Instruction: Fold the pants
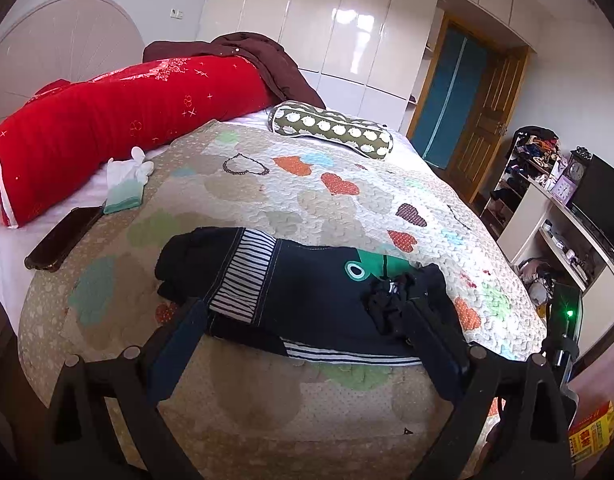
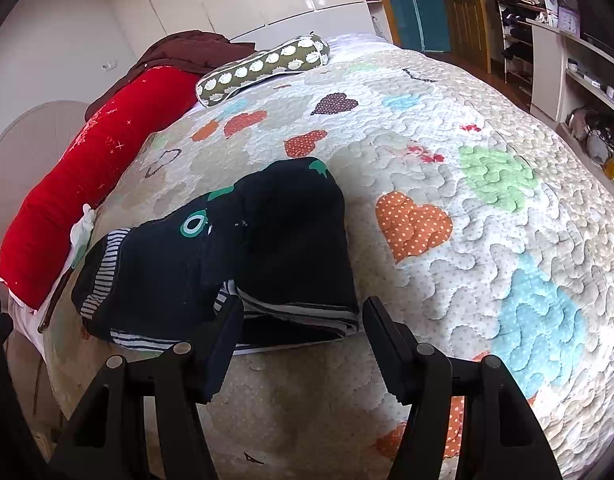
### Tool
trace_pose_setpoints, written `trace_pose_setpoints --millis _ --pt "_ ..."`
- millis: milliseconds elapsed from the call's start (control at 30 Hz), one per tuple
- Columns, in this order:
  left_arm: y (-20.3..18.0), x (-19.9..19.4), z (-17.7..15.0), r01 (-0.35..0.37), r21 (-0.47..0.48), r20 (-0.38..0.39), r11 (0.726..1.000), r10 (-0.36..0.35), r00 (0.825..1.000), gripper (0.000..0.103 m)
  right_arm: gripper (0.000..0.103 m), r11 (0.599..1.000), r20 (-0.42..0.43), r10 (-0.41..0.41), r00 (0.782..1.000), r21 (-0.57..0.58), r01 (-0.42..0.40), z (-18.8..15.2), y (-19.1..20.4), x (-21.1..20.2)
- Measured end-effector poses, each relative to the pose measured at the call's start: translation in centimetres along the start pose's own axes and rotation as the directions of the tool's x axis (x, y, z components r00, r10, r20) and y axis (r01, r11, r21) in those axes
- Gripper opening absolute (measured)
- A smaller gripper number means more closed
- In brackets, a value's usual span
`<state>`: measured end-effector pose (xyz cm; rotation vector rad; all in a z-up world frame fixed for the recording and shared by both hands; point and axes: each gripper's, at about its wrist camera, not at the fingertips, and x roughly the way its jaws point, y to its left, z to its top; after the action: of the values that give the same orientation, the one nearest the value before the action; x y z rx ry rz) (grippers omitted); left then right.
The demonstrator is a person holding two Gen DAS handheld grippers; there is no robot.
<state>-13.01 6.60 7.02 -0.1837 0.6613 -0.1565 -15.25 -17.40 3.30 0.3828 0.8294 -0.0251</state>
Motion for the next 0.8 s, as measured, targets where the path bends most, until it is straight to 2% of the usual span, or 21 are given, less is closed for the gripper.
trace_pose_setpoints --millis 800 --pt "-0.16 0.31 -0.38 0.006 -0.007 -0.015 1.000 -0.006 1.000 0.098 0.067 1.000 0.004 -0.016 1.000 0.026 0.016 -0.14 -0.48 -0.13"
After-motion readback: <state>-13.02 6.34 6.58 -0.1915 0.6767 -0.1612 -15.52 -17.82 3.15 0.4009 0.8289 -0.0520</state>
